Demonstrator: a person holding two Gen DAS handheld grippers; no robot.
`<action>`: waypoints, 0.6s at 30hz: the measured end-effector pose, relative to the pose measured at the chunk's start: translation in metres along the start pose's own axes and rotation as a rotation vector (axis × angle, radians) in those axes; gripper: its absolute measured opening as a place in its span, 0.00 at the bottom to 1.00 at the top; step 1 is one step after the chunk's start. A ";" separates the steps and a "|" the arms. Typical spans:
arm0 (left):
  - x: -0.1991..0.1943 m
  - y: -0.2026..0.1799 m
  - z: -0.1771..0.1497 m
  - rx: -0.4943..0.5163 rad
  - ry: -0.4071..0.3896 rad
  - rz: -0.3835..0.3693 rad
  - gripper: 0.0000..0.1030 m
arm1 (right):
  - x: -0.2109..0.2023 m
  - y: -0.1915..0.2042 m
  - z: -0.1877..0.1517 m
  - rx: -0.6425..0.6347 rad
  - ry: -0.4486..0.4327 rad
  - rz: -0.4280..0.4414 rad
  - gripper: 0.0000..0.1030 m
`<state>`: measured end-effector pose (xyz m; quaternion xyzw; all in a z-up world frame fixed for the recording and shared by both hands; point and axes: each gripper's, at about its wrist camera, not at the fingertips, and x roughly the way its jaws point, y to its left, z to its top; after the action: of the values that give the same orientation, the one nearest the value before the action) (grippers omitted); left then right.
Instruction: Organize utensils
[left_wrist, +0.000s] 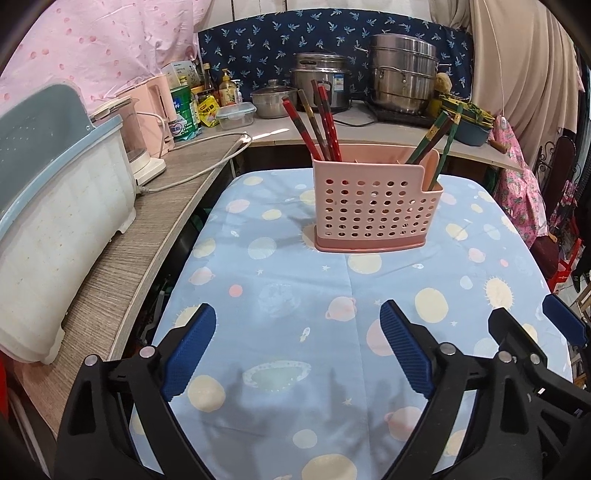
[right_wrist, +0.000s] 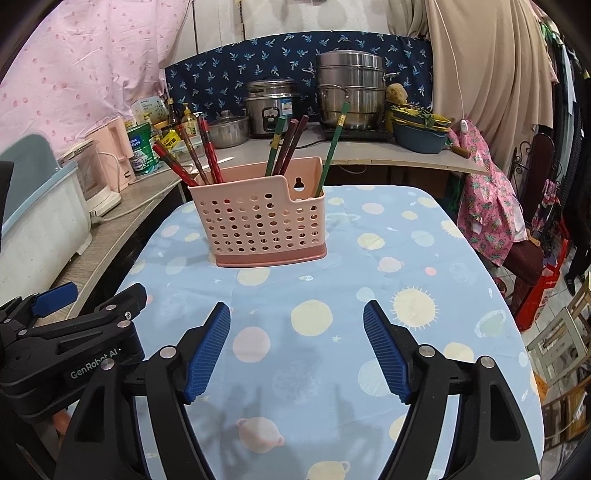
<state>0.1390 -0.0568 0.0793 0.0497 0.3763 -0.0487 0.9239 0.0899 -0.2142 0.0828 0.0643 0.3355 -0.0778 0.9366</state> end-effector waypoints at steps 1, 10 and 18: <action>0.000 0.000 0.000 0.001 0.000 0.000 0.84 | 0.000 0.000 0.000 0.000 0.001 -0.004 0.73; 0.003 0.002 0.000 0.001 0.006 0.005 0.88 | 0.003 -0.003 0.000 -0.007 0.008 -0.043 0.83; 0.008 0.004 0.000 -0.002 0.018 0.024 0.89 | 0.008 -0.002 -0.001 -0.016 0.019 -0.052 0.86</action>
<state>0.1453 -0.0537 0.0739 0.0537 0.3841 -0.0366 0.9210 0.0948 -0.2164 0.0767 0.0487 0.3467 -0.0987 0.9315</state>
